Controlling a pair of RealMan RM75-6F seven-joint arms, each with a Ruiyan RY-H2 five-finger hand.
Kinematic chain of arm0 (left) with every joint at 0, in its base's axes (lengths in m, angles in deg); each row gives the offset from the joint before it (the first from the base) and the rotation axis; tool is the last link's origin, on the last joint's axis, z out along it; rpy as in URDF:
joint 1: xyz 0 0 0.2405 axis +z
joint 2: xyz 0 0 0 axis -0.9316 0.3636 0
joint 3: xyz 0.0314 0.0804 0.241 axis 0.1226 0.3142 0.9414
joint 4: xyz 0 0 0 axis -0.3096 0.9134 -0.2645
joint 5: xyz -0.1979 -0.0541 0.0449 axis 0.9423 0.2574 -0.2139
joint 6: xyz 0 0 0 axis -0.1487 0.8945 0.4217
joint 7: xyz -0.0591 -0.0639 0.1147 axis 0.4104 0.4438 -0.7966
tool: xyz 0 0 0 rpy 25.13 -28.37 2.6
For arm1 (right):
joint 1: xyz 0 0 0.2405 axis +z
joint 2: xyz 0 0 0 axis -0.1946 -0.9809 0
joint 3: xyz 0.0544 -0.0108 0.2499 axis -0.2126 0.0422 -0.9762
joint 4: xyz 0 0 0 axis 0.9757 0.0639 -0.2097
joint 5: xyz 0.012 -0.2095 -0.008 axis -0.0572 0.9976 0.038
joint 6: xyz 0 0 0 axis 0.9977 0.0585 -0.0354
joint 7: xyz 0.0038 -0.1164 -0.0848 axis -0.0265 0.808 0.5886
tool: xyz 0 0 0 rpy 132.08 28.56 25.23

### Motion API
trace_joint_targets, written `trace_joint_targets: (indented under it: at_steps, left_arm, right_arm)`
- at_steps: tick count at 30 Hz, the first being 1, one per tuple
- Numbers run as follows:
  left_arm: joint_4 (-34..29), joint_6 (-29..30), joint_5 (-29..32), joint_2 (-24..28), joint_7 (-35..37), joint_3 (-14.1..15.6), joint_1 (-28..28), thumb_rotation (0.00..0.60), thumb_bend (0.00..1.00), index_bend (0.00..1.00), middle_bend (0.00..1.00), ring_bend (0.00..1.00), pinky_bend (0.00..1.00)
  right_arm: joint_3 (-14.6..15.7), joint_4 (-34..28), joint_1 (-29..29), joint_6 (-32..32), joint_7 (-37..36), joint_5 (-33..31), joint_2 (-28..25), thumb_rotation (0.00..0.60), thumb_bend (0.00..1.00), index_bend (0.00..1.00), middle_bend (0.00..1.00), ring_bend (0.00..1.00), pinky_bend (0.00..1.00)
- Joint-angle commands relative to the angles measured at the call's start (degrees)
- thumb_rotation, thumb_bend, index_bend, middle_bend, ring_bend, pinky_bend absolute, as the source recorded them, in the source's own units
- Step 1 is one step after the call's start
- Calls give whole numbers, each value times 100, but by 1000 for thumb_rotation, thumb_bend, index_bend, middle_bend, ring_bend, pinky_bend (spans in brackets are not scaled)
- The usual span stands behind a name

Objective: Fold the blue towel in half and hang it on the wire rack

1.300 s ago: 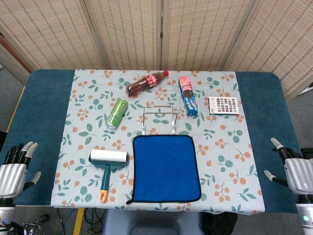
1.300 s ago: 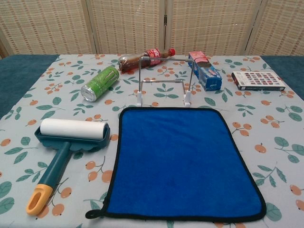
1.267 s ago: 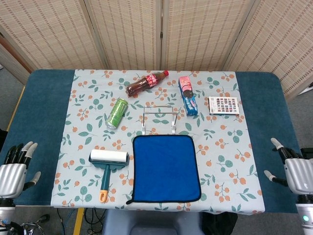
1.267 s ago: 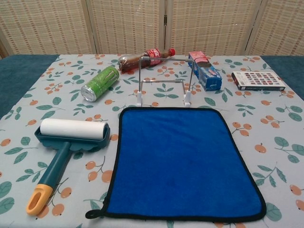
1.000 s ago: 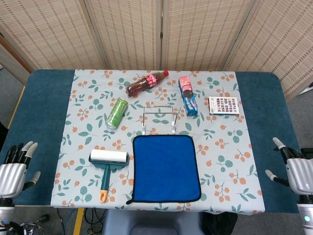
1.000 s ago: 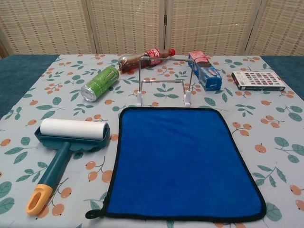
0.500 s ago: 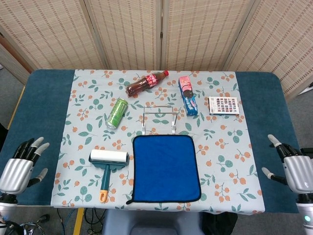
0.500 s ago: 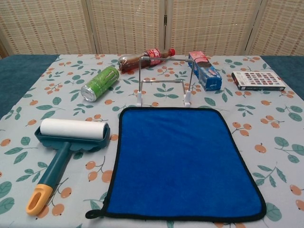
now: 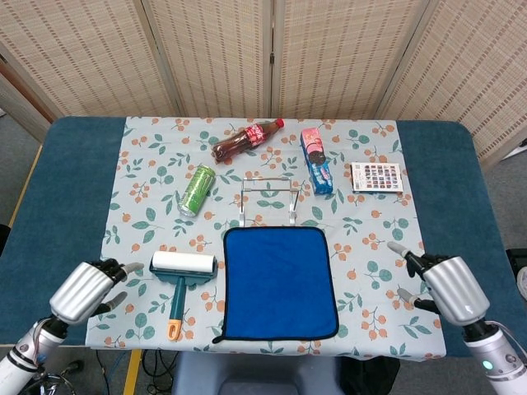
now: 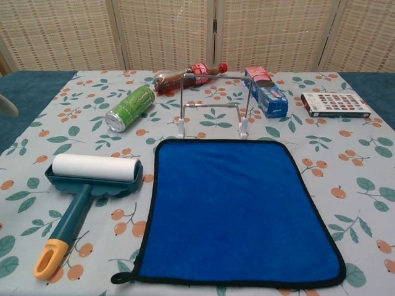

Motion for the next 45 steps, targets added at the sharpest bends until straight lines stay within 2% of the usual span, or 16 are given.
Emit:
trace_joint_targets:
  at_steps: [1,4,6,11,18,27,35,45]
  left_arm:
    - [-33,-200,-214,-113,-1,83,-230,600,288,291,634,565,802]
    - [-79,-379,-367,-216,-24,150,-408,600,288,302,679,652,853]
    - [-101,-501,-469,-313,-62,202,-522,600,288,306,729,698,887]
    - [-102,-860,-663,-555,-109,356,-799,600,288,318,854,805,938]
    - [-67,-1296,-780,-843,-188,453,-1173,600,288,331,945,884,977]
    - [-29,-1805,-687,-1254,-337,517,-1542,600,288,331,974,910,988]
    - [39,-2034,-536,-1669,-627,544,-1684,600,288,326,974,911,988]
    - [145,-2228,-199,-1882,-997,582,-1716,600,288,324,974,911,988]
  right_arm:
    - [109,-54,172,-200,43,227,51,600,164,269,750,773,913]
    - [211,-72,322,-424,74,406,99,600,164,327,847,854,971]
    - [280,-63,414,-571,114,509,150,600,164,339,876,879,987]
    - [407,31,573,-849,210,622,352,600,164,345,902,909,1000]
    - [519,216,712,-1094,343,641,657,600,163,381,926,941,1000]
    - [612,371,846,-1261,411,580,855,600,163,383,930,945,1000]
    - [711,474,886,-1222,301,526,886,600,163,383,930,945,1000]
    - [801,595,909,-1109,123,493,912,600,163,383,930,945,1000]
